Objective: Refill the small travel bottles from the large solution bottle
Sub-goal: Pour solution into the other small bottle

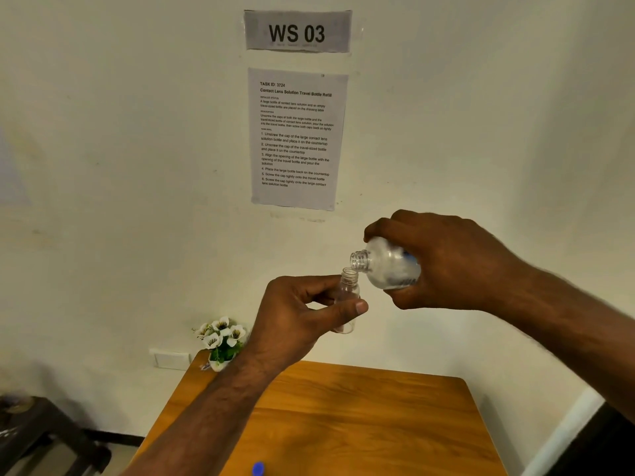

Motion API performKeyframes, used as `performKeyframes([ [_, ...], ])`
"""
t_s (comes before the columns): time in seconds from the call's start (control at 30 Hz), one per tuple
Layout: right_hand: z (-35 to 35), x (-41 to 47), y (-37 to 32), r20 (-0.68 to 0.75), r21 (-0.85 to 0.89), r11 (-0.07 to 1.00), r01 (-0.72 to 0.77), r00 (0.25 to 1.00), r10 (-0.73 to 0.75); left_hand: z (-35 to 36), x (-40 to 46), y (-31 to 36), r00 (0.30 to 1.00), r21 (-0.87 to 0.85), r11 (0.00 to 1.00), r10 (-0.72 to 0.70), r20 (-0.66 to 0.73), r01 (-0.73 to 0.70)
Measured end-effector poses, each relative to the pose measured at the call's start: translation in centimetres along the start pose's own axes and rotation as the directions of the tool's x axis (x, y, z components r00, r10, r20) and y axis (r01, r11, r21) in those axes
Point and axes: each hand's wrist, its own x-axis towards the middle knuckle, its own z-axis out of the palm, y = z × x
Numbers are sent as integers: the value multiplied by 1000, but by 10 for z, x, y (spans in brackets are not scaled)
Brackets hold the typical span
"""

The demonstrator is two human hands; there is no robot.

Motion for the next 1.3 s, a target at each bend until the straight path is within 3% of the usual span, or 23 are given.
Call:
performKeyframes([
  [1.3,-8,15,0,17,-150,981,125,992,-124,-5,-1,-2,1000,-48,999,-3,20,4],
])
